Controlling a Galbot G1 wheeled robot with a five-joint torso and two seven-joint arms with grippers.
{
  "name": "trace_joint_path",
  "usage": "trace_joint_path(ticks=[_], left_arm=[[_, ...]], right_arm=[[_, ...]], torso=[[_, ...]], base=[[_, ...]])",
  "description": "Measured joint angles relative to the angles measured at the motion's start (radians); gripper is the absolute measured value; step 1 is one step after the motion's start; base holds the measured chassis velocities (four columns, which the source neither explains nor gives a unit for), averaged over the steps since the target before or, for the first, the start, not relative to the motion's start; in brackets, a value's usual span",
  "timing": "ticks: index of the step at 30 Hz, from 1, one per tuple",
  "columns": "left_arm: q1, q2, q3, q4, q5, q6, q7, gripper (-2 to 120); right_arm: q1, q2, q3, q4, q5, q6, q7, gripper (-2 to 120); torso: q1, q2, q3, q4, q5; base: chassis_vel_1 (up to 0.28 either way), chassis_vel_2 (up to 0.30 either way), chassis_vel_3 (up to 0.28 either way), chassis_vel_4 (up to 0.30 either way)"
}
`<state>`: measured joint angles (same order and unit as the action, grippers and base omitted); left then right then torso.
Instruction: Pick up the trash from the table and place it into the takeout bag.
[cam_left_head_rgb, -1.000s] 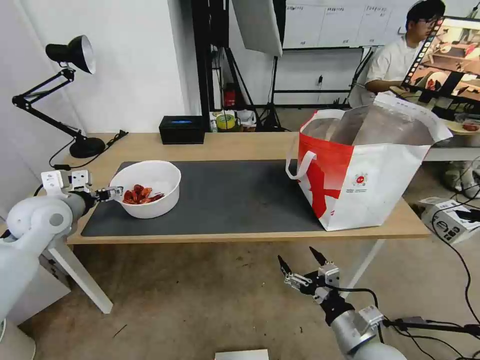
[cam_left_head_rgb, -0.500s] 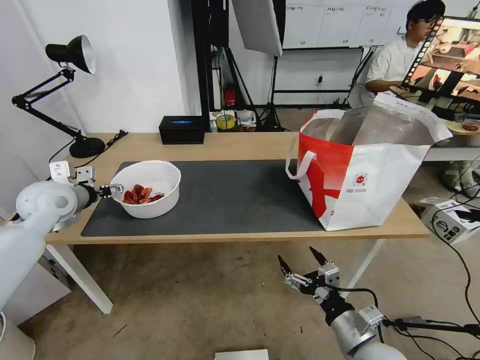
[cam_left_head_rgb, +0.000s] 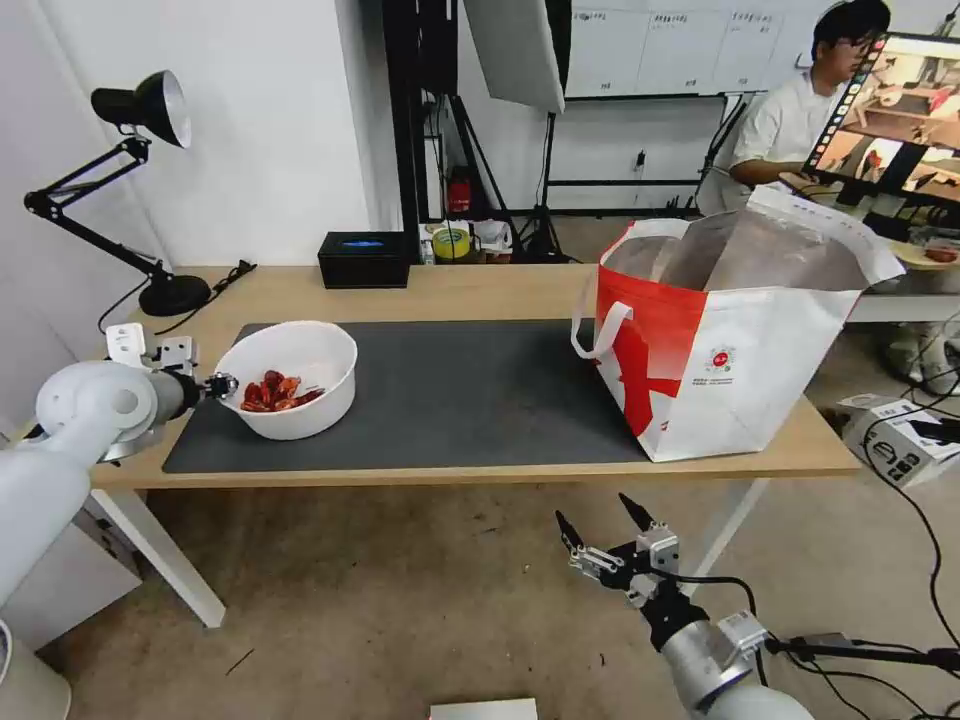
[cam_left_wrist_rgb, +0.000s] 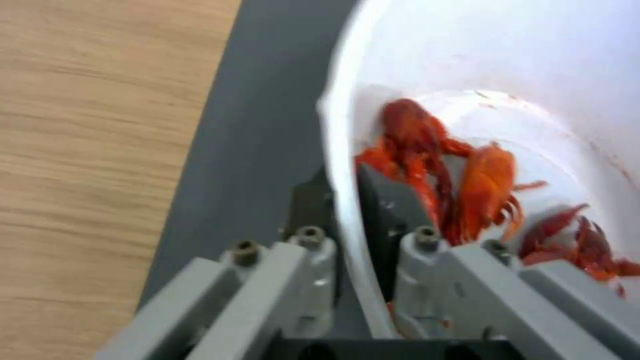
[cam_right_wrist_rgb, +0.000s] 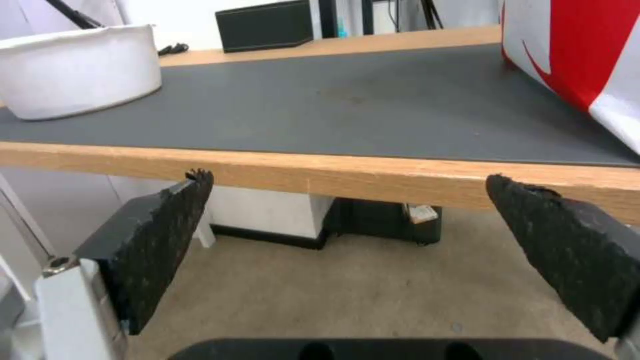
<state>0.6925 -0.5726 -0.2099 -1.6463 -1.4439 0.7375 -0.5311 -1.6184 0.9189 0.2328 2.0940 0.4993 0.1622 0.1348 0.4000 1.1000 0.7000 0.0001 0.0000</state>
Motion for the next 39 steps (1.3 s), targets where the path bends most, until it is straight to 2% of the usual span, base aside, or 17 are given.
trace_joint_path(ticks=[3, 18, 26, 29, 31, 39], left_arm=[[-0.001, 0.0, 0.003, 0.001, -0.007, -0.001, 0.008, 0], [-0.001, 0.001, 0.006, -0.002, -0.045, -0.004, 0.029, 0], [-0.063, 0.006, -0.004, -0.059, -0.133, -0.001, 0.008, 0], [-0.12, 0.008, 0.025, -0.085, -0.151, -0.001, 0.001, 0], [-0.227, -0.002, 0.084, -0.107, -0.183, -0.001, -0.016, 0], [-0.434, -0.054, 0.194, -0.125, -0.238, -0.001, -0.05, 0]], right_arm=[[0.0, 0.0, 0.0, 0.0, 0.0, 0.0, 0.0, 100], [0.0, 0.0, 0.0, 0.0, 0.0, 0.0, 0.0, 100], [0.0, 0.0, 0.0, 0.0, 0.0, 0.0, 0.0, 100], [0.0, 0.0, 0.0, 0.0, 0.0, 0.0, 0.0, 100], [0.0, 0.0, 0.0, 0.0, 0.0, 0.0, 0.0, 100], [0.0, 0.0, 0.0, 0.0, 0.0, 0.0, 0.0, 100]], torso=[[0.0, 0.0, 0.0, -0.0003, 0.0], [0.0, 0.0, 0.0, 0.0, -0.0002], [0.0, 0.0, 0.0, -0.0001, -0.0001], [0.0, 0.0, 0.0, -0.0001, 0.0], [0.0, 0.0, 0.0, -0.0001, 0.0], [0.0, 0.0, 0.0, -0.0002, 0.0002]], base=[[0.0, 0.0, 0.0, 0.0], [0.0, 0.0, 0.0, 0.0], [0.0, 0.0, 0.0, 0.0], [0.0, 0.0, 0.0, 0.0], [0.0, 0.0, 0.0, 0.0], [0.0, 0.0, 0.0, 0.0]])
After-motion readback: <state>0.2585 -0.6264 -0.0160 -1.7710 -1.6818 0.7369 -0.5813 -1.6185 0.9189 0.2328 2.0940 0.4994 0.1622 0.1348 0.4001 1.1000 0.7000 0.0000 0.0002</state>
